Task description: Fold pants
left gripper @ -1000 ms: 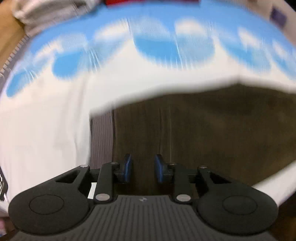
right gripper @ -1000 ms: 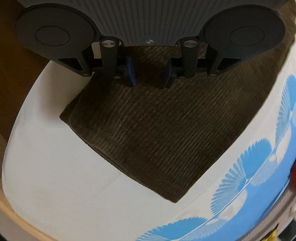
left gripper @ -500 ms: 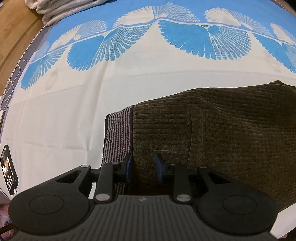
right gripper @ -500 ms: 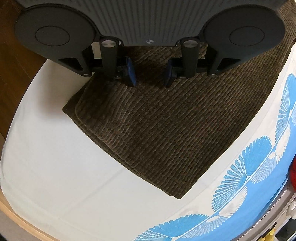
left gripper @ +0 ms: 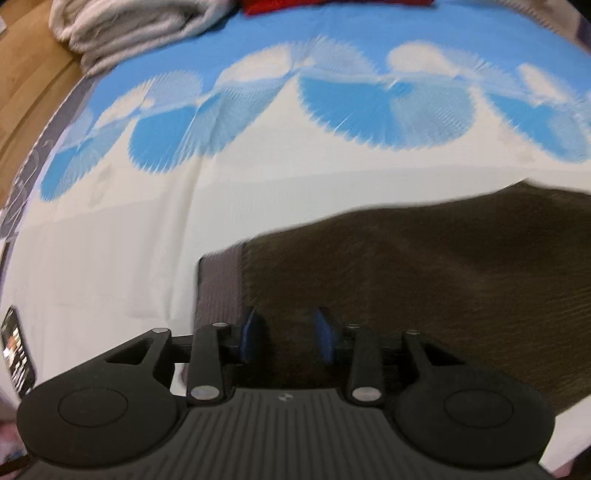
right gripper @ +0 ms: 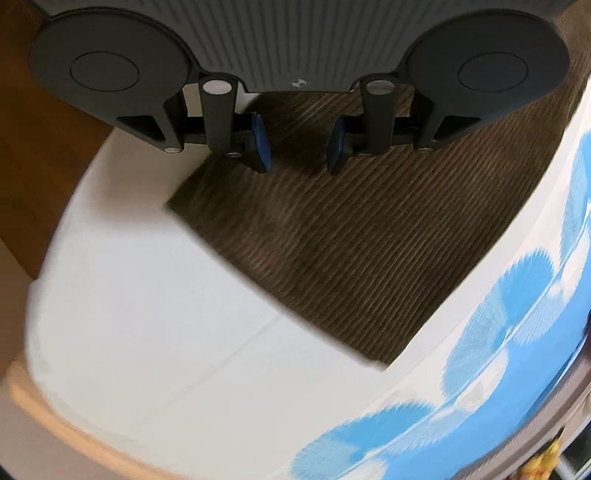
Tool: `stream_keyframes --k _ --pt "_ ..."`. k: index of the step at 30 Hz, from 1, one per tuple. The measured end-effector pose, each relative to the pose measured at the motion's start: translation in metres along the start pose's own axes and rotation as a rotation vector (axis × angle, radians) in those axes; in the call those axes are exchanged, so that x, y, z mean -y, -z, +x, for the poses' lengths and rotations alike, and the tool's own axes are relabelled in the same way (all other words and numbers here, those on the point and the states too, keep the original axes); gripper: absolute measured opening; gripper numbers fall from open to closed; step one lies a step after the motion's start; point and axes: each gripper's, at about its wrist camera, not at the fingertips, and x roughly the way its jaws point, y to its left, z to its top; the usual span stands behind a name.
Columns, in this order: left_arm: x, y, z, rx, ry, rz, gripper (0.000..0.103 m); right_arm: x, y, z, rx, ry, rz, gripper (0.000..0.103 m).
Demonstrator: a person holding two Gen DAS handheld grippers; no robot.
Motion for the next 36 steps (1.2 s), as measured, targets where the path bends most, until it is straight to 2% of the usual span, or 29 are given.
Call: stream_keyframes --k 3,5,7,8,9,11,13,16,20,27,30,34,36 --pt "0.008 -0.001 -0.01 0.037 0.11 -0.001 0.046 0.024 -0.005 -0.01 0.066 0.054 0.109 0.035" --pt "0.012 0.001 0.004 -0.03 0.139 0.002 0.054 0.041 -0.006 -0.011 0.081 0.122 0.175 0.04" --pt "0.022 0.011 0.03 -0.169 0.075 0.079 0.06 0.059 -0.005 -0.011 0.084 0.134 0.257 0.041" --pt "0.031 0.016 0.033 -0.18 0.044 0.15 0.061 0.067 -0.004 -0.012 0.085 0.1 0.311 0.041" --pt "0.039 0.017 0.03 -0.148 0.022 0.207 0.061 0.074 -0.003 -0.013 0.085 0.064 0.355 0.041" --pt "0.043 0.014 0.018 -0.101 0.029 0.21 0.063 0.081 0.0 -0.012 0.08 0.011 0.401 0.042" --pt "0.042 0.009 0.004 -0.053 0.075 0.171 0.065 0.082 0.001 -0.011 0.078 -0.031 0.411 0.052" --pt "0.047 0.006 -0.011 -0.006 0.104 0.153 0.067 0.078 0.001 -0.008 0.075 -0.054 0.395 0.054" --pt "0.056 0.007 -0.008 -0.025 0.09 0.187 0.067 0.071 -0.001 -0.002 0.068 -0.098 0.399 0.054" --pt "0.044 0.006 -0.003 -0.026 0.074 0.171 0.067 0.068 0.001 0.014 0.039 -0.05 0.424 0.057" --pt "0.043 0.005 -0.001 -0.028 0.07 0.173 0.067 0.06 0.0 0.015 0.051 -0.026 0.391 0.057" --pt "0.042 0.005 -0.003 -0.024 0.072 0.167 0.067 0.053 0.001 0.012 0.071 0.0 0.359 0.039" --pt "0.042 0.005 -0.004 -0.021 0.069 0.168 0.067 0.052 0.001 0.007 0.086 -0.005 0.357 0.034"
